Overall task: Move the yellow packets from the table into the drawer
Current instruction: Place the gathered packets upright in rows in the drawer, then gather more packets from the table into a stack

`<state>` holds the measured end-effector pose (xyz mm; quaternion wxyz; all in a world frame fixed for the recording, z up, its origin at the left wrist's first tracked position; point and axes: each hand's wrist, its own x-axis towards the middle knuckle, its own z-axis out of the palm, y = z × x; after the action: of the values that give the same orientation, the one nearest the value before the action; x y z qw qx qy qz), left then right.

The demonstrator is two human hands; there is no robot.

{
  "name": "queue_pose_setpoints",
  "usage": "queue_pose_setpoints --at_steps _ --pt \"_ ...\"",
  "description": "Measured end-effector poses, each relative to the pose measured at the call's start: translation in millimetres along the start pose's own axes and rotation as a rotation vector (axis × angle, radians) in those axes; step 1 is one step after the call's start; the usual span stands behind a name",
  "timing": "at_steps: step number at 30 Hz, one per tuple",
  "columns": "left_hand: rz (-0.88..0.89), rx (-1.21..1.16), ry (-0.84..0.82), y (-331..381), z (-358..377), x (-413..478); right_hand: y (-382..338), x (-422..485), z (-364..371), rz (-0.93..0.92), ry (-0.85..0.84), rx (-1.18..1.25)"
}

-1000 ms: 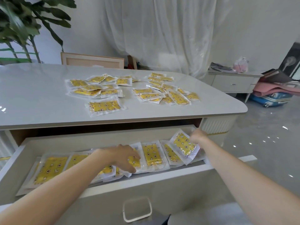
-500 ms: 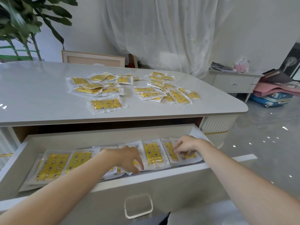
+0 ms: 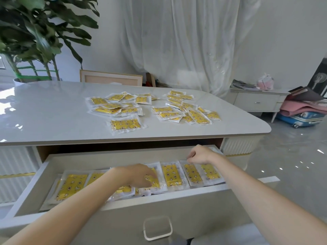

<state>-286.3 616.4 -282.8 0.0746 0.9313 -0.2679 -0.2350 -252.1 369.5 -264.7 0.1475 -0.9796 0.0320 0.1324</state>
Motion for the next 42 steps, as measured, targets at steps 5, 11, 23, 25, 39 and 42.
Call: queue_pose_setpoints --at_steps 5,11,23,25,39,42 --pt "-0.054 -0.065 0.175 -12.8 -22.4 -33.7 -51.7 -19.4 -29.9 -0.141 -0.026 0.124" --pt "-0.127 -0.120 0.484 -45.2 -65.8 -79.5 -132.2 -24.6 -55.8 -0.317 0.125 0.278" --pt "-0.369 -0.186 0.791 -100.2 -77.7 -91.7 -203.7 22.7 -37.3 -0.425 0.028 0.310" --pt "-0.405 -0.148 0.838 -98.9 -76.5 -85.1 -204.6 29.3 -42.4 -0.447 -0.020 0.459" --pt "-0.334 0.022 0.738 -89.4 -81.5 -41.6 -107.1 99.5 -49.3 -0.171 0.259 -0.176" --pt "-0.351 -0.003 0.728 -89.8 -83.0 -41.2 -110.2 89.2 -40.8 -0.221 0.269 -0.151"
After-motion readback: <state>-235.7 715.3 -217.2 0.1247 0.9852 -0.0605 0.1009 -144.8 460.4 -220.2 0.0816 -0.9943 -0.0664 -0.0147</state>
